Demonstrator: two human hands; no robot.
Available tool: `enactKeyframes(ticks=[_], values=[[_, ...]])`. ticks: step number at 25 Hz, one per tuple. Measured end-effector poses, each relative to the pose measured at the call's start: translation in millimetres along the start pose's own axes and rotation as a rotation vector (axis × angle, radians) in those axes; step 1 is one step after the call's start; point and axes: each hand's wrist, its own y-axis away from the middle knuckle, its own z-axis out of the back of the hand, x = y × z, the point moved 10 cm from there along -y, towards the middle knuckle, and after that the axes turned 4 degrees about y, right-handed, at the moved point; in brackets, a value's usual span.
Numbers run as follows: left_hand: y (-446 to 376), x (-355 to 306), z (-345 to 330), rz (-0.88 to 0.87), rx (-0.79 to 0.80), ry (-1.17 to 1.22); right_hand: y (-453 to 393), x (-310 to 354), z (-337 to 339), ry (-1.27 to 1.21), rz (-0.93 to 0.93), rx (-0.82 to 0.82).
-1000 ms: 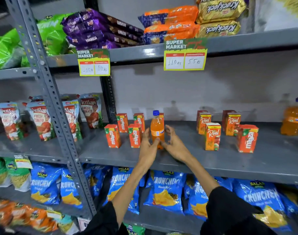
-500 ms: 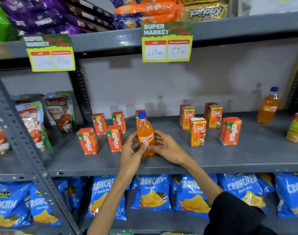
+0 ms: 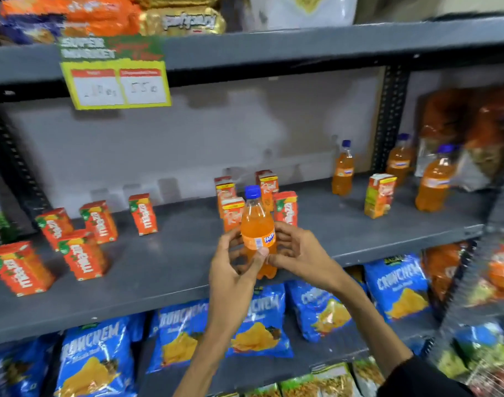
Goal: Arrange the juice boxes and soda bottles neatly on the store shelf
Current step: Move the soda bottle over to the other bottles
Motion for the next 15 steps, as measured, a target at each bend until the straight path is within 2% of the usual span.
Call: enactKeyframes(ticks=[9, 15], values=[[-45, 48, -204, 0.09, 0.21, 0.015, 38, -33, 194, 0.149, -0.013, -0.275], [-66, 77, -289, 0.15, 0.259, -0.007, 50, -64, 277, 0.212, -0.043, -0.417]])
